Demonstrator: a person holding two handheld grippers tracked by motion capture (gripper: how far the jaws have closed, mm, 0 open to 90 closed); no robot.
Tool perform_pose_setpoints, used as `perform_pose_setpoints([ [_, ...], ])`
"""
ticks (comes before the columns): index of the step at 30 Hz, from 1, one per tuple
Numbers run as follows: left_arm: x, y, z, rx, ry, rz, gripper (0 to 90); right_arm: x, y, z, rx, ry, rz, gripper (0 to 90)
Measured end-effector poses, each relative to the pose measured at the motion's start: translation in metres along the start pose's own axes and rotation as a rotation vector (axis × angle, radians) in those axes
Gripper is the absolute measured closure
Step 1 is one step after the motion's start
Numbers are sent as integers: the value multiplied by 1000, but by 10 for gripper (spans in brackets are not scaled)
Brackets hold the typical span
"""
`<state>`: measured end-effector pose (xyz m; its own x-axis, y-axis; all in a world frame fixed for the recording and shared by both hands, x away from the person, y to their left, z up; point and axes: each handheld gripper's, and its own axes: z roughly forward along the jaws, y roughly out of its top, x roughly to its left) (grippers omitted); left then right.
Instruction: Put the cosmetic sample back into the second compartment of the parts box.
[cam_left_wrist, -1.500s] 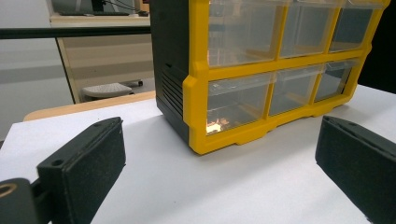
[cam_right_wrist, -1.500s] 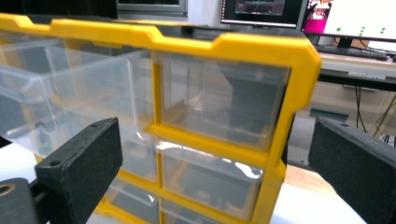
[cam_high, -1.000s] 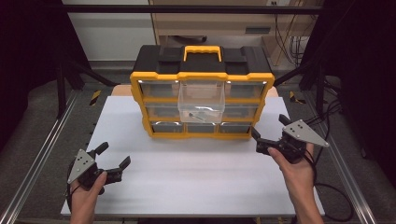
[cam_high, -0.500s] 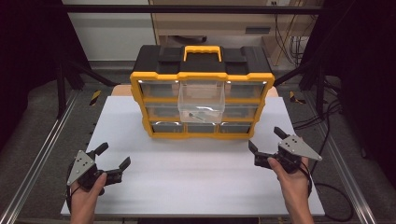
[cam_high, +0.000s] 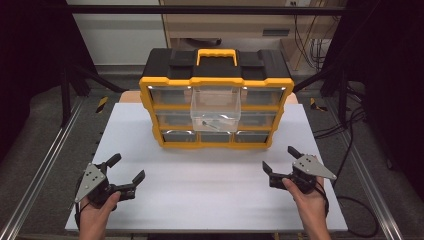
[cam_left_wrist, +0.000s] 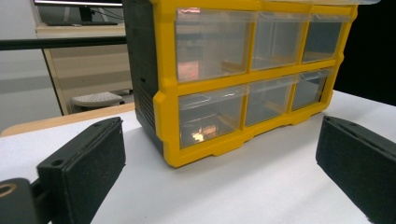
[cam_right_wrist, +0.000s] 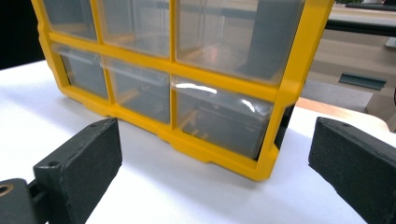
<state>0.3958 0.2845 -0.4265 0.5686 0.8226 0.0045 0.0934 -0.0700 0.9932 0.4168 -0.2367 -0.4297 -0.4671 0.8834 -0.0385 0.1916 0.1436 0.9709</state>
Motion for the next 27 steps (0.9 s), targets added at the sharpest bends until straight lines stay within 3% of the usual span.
perform_pose_setpoints([
  [9, -14, 15, 11, -11, -32, 22, 17, -6, -12, 0, 4, 5, 30, 33],
  [16, -27, 31, 18, -23, -62, 42, 23, -5, -13, 0, -3, 19, 11, 34],
  [27, -46, 39, 29, -13, -96, 58, 27, -3, -15, 0, -3, 24, 0, 39],
])
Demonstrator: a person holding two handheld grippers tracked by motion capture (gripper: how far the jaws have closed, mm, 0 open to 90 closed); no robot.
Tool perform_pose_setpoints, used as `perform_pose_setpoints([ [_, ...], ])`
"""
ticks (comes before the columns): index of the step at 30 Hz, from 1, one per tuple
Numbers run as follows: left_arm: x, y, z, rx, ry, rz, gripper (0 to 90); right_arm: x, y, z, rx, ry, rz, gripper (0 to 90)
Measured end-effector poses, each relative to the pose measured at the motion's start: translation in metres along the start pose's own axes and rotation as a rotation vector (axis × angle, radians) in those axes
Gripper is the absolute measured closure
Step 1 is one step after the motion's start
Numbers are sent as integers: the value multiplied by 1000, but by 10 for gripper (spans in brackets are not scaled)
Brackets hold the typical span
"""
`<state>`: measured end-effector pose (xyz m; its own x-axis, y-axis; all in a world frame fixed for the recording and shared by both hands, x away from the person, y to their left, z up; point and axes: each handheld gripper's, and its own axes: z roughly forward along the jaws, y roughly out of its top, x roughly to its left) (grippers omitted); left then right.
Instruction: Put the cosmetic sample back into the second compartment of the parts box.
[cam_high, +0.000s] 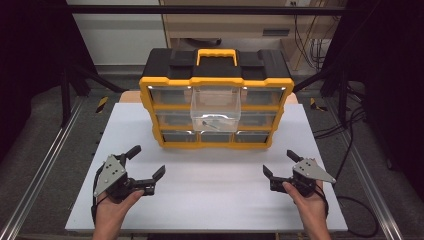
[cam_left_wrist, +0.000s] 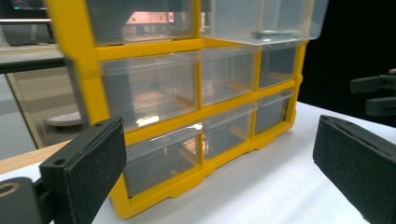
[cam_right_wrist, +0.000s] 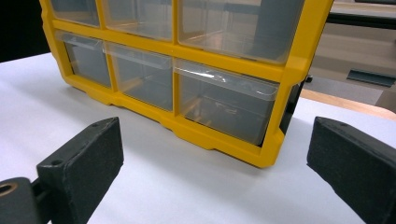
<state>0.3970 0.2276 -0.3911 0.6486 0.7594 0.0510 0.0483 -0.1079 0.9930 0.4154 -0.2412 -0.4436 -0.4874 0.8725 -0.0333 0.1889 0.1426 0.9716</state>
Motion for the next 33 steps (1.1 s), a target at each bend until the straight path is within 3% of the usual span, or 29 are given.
perform_pose_setpoints([
  [13, -26, 13, 22, -3, -59, 5, 26, 4, 0, -1, -6, 13, -1, 33],
  [24, -33, 22, 32, 0, -37, -14, 50, 6, 1, 0, -10, 13, -10, 35],
  [33, -38, 28, 38, 47, -20, -24, 125, 5, 1, -1, -15, 4, -17, 36],
])
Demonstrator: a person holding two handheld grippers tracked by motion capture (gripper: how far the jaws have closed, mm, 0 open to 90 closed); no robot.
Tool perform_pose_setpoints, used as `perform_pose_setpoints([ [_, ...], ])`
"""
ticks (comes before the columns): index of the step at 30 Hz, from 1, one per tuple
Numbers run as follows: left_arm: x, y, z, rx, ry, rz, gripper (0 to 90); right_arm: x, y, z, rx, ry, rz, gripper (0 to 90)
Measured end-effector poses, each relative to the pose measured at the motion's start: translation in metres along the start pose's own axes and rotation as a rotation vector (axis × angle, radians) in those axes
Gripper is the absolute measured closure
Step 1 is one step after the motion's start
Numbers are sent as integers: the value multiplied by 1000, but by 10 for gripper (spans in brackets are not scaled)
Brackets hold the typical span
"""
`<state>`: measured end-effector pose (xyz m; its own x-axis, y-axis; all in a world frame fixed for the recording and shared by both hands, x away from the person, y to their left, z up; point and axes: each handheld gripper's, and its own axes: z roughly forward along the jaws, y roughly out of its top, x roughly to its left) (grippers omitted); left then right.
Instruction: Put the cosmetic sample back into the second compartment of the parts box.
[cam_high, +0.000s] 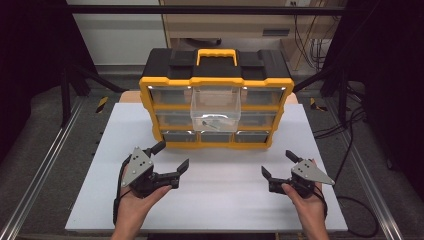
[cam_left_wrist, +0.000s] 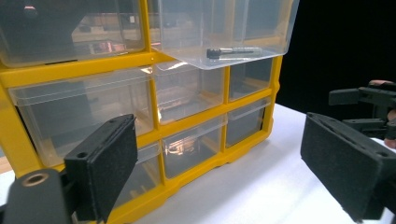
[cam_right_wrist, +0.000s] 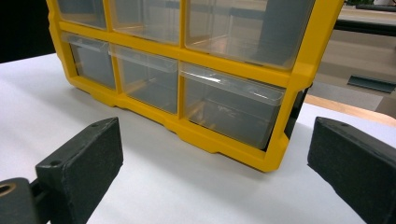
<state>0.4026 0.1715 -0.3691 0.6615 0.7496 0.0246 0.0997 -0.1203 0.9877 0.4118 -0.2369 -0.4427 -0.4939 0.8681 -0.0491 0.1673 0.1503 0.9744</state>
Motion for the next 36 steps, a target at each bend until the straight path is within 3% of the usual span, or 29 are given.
perform_pose_setpoints([
  [12, -3, 6, 8, 5, 5, -22, 231, 0, 0, 0, -1, -3, 4, 34],
  [19, -5, 9, 7, -4, 23, -23, 374, 0, 0, 0, -2, -3, -2, 34],
  [36, -13, 14, 9, 7, -12, -66, 763, 2, 0, 0, -2, -2, -2, 34],
])
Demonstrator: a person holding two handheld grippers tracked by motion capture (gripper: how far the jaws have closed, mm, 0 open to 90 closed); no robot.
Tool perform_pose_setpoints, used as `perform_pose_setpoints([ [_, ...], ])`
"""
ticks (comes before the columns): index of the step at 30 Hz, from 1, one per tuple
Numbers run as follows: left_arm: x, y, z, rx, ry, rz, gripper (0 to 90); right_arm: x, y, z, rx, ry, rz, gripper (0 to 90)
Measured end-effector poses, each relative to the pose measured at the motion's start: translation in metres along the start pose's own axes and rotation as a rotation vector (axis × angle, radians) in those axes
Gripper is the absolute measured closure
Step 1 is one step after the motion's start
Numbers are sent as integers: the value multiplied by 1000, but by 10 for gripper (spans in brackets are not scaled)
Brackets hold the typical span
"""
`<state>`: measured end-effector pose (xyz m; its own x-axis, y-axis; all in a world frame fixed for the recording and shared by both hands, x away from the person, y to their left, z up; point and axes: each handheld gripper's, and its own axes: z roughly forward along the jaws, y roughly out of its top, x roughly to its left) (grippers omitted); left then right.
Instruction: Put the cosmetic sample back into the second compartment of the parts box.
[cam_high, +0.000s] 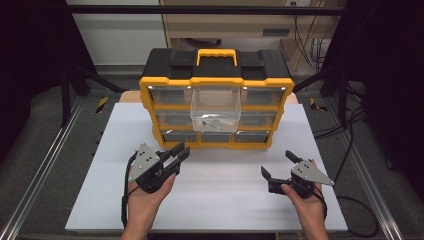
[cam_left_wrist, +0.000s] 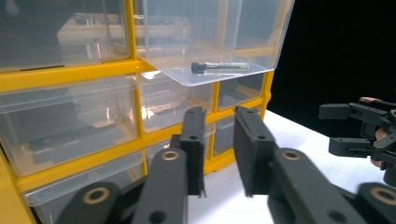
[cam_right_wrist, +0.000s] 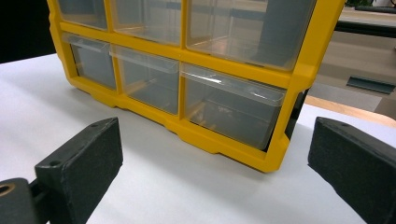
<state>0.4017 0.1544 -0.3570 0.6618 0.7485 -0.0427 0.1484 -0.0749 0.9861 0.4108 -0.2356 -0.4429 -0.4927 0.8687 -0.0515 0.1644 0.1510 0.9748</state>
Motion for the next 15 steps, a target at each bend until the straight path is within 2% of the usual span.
perform_pose_setpoints([
  [5, -3, 2, 1, 16, -9, 20, 829, 1, 0, 0, 2, 1, -4, 34],
  [15, -8, 7, 5, 29, -5, 14, 895, 2, 0, 1, 4, 1, -4, 34],
])
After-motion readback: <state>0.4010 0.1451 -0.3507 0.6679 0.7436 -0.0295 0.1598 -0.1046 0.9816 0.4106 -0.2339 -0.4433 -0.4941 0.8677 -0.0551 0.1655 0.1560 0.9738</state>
